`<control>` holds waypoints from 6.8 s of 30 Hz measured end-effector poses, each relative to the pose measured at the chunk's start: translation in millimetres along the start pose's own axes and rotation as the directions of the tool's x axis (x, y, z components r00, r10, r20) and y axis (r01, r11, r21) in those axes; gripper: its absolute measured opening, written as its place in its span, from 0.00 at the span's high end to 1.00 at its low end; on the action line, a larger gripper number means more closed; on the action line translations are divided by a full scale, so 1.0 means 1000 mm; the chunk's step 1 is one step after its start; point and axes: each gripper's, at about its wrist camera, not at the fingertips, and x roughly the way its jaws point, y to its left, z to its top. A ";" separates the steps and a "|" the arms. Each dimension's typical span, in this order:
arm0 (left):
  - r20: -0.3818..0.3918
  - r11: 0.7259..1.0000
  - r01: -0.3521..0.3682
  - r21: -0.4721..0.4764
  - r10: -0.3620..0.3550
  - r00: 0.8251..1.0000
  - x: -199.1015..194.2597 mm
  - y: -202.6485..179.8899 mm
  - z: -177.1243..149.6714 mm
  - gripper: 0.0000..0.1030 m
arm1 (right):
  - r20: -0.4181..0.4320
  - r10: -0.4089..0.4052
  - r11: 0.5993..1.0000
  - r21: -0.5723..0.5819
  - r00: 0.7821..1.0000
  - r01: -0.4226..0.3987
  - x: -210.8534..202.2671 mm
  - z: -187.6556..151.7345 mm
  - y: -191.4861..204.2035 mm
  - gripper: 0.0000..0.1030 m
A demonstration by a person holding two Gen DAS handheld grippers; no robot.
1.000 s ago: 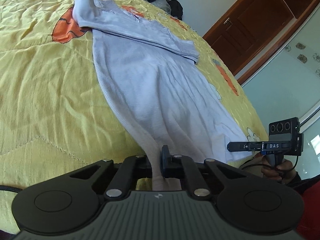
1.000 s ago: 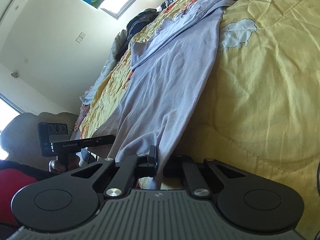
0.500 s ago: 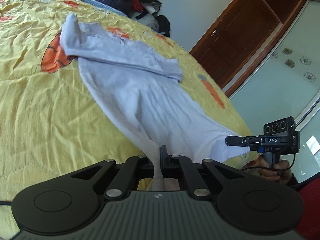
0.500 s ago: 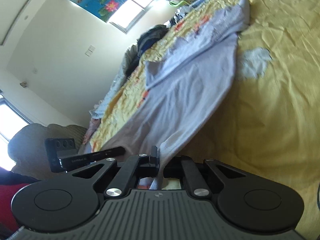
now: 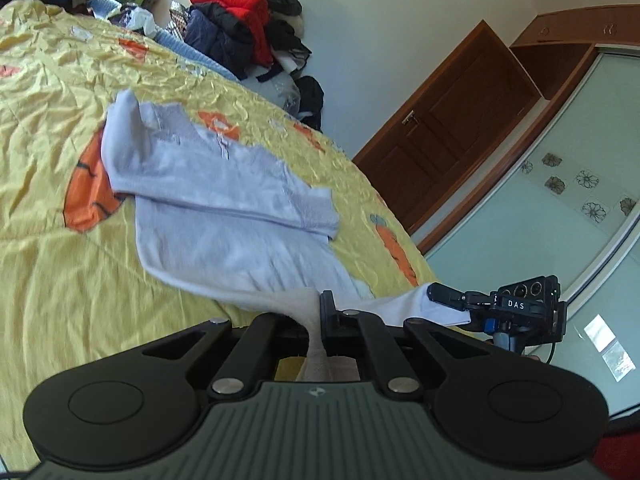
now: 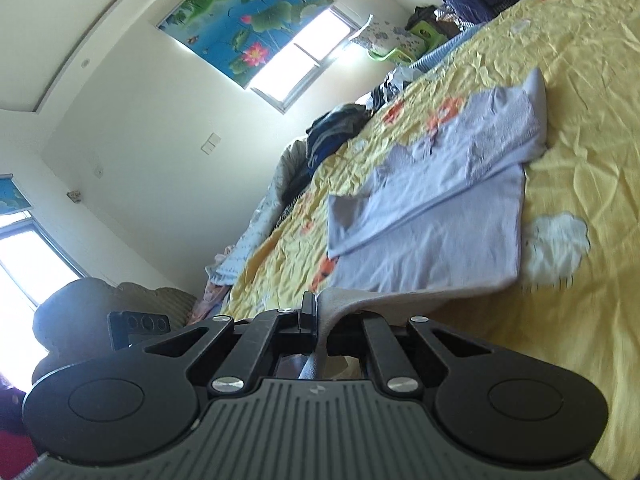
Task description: Fold small clothes
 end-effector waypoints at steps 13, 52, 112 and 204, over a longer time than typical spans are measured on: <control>0.116 0.991 -0.119 0.060 0.112 0.987 0.018 -0.006 0.049 0.98 | 0.140 -0.056 0.998 0.022 0.989 0.053 0.018 0.040 -0.018 0.92; 0.087 0.908 -0.404 0.110 0.396 0.914 0.074 -0.014 0.063 0.98 | 0.202 -0.176 0.977 0.153 0.963 0.146 0.043 0.037 -0.058 0.91; -0.137 0.908 -0.374 -0.189 0.353 0.926 0.198 0.120 0.184 0.95 | 0.072 -0.283 0.926 0.279 0.957 0.253 0.171 0.165 -0.169 0.66; 0.125 0.714 -0.643 0.278 0.637 0.761 0.185 0.023 0.037 0.06 | 0.160 -0.699 0.543 -0.515 0.697 0.663 0.218 0.034 -0.047 0.08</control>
